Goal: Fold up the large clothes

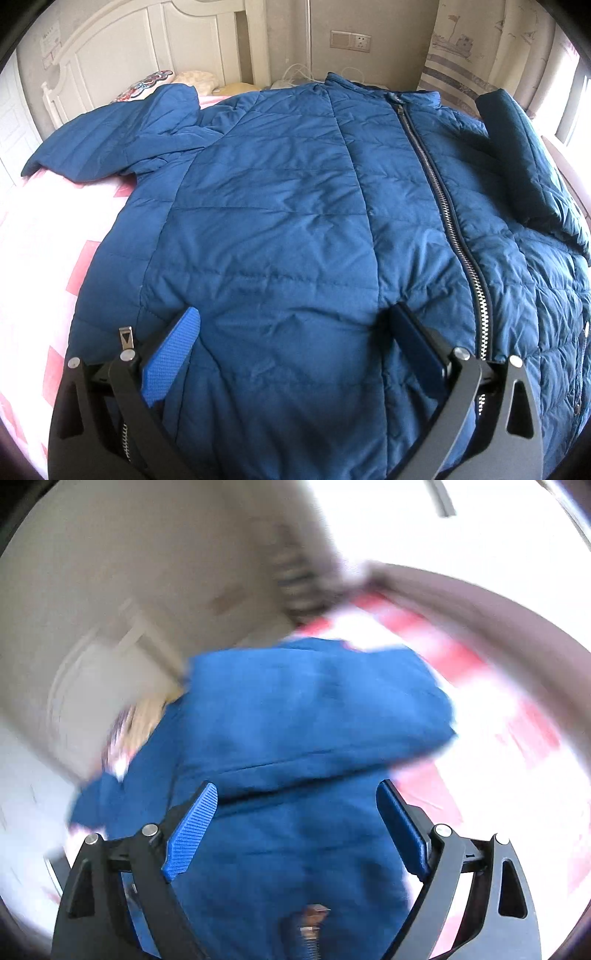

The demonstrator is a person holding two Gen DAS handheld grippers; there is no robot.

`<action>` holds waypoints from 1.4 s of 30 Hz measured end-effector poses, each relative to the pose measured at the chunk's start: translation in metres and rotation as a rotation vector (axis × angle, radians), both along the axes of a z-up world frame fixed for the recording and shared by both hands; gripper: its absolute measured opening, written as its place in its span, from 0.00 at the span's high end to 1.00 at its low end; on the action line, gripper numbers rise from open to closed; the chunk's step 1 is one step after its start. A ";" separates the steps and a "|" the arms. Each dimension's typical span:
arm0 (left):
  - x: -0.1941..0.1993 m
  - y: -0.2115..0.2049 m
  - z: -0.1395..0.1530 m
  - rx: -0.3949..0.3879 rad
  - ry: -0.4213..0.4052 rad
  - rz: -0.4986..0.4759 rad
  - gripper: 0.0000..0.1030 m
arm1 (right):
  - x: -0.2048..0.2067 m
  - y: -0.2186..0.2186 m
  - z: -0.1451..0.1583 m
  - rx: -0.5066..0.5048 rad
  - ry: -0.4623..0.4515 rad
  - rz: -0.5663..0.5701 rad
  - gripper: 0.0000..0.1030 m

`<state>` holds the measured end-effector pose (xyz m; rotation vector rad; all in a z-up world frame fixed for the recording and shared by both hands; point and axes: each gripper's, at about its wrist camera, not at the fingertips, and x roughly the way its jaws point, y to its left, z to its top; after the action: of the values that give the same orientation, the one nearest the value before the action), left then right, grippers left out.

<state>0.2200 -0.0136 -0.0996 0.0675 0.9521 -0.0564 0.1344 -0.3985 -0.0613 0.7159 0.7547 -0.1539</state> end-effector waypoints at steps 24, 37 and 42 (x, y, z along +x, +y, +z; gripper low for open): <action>0.001 0.001 0.001 -0.002 0.000 -0.001 0.02 | 0.081 0.224 0.120 -0.549 -0.474 0.685 0.57; 0.000 0.001 0.002 -0.010 -0.001 -0.001 0.02 | 0.061 0.108 0.068 -0.401 -0.207 0.287 0.11; 0.000 0.002 0.002 -0.013 0.005 -0.007 0.02 | 0.061 0.049 0.018 -0.332 -0.016 0.114 0.11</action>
<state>0.2200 -0.0112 -0.0975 0.0585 0.9560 -0.0688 0.1957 -0.3495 -0.0437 0.3573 0.7314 -0.1646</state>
